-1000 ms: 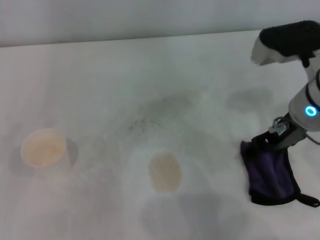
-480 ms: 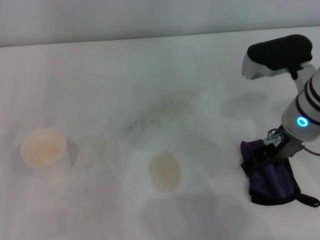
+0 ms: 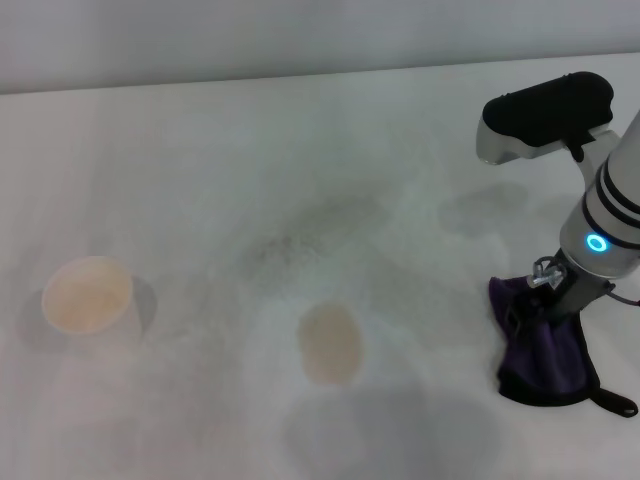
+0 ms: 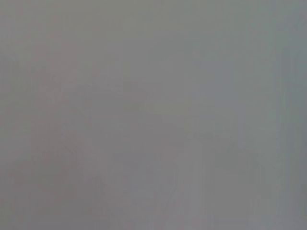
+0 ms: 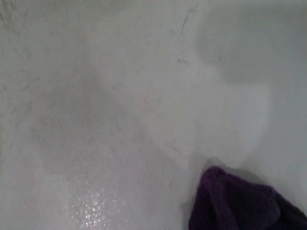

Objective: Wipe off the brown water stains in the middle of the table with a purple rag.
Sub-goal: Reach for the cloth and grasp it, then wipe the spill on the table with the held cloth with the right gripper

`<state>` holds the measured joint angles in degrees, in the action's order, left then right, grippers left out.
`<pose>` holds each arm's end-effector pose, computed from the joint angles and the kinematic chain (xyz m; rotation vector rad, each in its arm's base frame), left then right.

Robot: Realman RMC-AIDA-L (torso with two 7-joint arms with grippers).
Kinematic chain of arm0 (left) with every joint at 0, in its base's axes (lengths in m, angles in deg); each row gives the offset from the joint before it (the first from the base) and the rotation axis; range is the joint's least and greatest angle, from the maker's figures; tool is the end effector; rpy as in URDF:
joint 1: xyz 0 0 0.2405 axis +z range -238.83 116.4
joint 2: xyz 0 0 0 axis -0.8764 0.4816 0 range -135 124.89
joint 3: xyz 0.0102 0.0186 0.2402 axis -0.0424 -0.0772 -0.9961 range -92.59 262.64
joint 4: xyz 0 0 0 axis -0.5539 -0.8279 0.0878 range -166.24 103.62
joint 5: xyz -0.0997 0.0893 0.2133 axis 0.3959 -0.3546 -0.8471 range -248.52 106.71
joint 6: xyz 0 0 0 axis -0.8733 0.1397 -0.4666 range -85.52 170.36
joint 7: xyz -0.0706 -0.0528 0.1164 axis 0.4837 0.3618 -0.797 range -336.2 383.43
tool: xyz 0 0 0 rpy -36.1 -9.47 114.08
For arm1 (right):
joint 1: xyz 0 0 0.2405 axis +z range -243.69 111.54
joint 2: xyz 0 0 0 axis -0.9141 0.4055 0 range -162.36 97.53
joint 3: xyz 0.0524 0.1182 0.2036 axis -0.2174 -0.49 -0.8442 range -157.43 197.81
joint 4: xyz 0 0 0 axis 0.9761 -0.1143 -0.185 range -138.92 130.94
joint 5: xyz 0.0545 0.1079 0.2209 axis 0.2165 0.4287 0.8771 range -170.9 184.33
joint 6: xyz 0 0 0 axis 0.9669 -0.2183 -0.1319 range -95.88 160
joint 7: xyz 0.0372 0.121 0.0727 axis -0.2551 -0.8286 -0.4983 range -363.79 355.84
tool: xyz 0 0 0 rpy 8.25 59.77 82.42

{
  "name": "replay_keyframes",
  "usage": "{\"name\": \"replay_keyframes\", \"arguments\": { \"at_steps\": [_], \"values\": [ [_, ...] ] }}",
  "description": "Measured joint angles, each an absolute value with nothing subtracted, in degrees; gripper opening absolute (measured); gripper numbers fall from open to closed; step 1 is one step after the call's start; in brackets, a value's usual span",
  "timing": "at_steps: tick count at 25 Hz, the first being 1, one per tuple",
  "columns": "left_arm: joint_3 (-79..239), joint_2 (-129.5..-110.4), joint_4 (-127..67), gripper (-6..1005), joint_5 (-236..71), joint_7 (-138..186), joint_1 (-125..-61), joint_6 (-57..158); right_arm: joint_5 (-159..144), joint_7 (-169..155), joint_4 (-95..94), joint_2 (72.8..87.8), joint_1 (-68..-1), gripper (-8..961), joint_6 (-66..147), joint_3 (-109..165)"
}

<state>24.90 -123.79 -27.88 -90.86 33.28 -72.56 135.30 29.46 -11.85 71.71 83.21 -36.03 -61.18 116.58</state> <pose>-0.3945 0.2384 0.0395 -1.3734 -0.2994 -0.7095 0.2096 0.3468 -0.0170 -1.9899 1.5204 -0.8027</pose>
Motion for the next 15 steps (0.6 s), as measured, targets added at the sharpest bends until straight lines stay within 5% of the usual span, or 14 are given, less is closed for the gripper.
{"name": "replay_keyframes", "arguments": {
  "at_steps": [12, 15],
  "values": [
    [24.9, -123.88, -27.9, 891, -90.9, 33.3, -72.9, 135.1, 29.0, -11.1, 67.7, 83.21, -34.2, 216, -59.1, 118.9],
    [24.9, -123.88, -27.9, 891, -90.9, 33.3, -72.9, 135.1, 29.3, -10.9, 70.6, 83.3, -35.1, 185, -59.1, 119.4]
  ]
}}
